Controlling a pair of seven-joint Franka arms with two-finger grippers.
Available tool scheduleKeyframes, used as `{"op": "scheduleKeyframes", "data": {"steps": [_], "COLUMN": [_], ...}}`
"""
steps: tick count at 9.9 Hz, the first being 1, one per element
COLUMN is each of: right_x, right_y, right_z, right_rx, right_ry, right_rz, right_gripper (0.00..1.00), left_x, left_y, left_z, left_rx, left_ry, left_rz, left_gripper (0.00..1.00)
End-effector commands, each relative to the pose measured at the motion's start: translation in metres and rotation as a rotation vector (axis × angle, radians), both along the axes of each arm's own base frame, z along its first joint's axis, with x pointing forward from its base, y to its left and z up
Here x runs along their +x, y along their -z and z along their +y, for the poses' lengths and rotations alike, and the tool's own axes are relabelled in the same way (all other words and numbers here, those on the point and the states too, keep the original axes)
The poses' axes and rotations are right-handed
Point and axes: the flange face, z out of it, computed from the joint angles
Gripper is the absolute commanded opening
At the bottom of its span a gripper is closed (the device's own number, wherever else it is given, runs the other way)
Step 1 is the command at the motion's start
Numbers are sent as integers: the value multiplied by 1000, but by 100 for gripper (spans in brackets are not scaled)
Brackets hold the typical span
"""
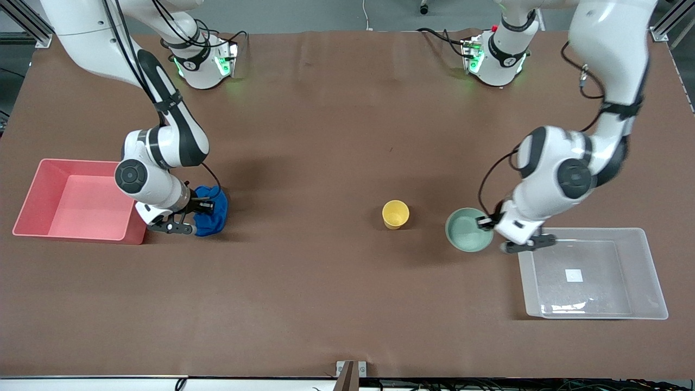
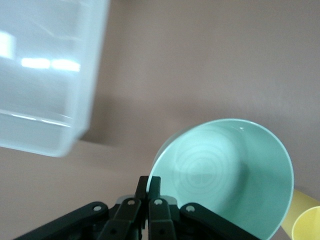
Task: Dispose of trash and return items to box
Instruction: 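Carry the cloth into the pink bin while the left gripper carries the bowl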
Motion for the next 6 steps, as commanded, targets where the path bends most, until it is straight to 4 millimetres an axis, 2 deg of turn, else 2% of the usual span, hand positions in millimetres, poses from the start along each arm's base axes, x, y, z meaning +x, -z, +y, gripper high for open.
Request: {"op": "scheduleKeyframes", "data": {"steps": [1, 2, 3, 4, 5, 6], "right_x": [12, 19, 26, 28, 30, 27], "right_y": [-59, -102, -147, -190, -215, -224], "right_z": [-2, -13, -35, -61, -94, -143], "right_rx": [-2, -3, 1, 15, 36, 52], "right_ry": [35, 48, 67, 54, 10, -27], "right_rz": [85, 124, 157, 178, 190, 187], "right_gripper": [1, 1, 1, 1, 1, 1], "left_x": [25, 36, 45, 51, 62, 68], "left_y": [22, 36, 45, 62, 75, 88], "left_z": [104, 154, 192, 217, 236, 239], "left_rx": [83, 81, 73, 54, 41, 30], "left_ry": [91, 137, 177, 207, 189, 174], "left_rz": [14, 20, 15, 21, 15, 18], "left_gripper": [0, 0, 0, 0, 0, 0]}}
